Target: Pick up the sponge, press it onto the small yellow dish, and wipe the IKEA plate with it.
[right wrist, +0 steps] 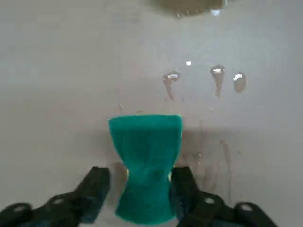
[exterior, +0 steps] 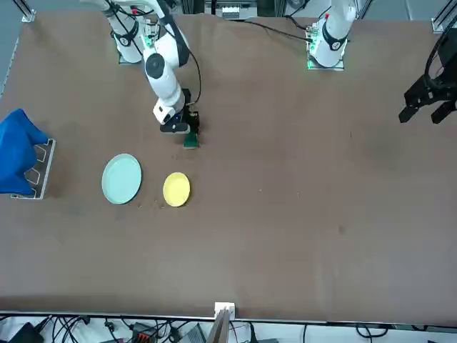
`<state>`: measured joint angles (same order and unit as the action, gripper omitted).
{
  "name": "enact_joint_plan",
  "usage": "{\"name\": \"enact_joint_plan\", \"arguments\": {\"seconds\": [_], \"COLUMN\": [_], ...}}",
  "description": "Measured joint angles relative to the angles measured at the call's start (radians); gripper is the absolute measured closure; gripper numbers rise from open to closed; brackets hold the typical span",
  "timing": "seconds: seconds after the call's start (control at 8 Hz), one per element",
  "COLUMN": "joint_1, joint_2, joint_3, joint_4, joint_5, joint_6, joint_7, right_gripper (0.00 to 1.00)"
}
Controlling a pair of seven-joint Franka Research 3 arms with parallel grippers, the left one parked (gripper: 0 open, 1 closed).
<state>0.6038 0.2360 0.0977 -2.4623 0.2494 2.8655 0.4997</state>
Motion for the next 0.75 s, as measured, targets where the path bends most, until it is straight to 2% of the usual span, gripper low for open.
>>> {"name": "enact_joint_plan", "arguments": {"seconds": [0.12, 0.5, 0.75], "joint_1": [-0.003, -0.069, -0.15], "joint_2": [-0.026, -0.143, -0.189], "joint_3": [-0.007, -0.018, -0.021], "joint_4": [0.007, 0.048, 0.183], "joint_5": [0.0, 0.0, -0.002], "joint_6": [-0.001, -0.075, -0.299], "joint_7": [0.0, -0.004, -0.027], "right_gripper": [0.0, 0.0, 0.0]}}
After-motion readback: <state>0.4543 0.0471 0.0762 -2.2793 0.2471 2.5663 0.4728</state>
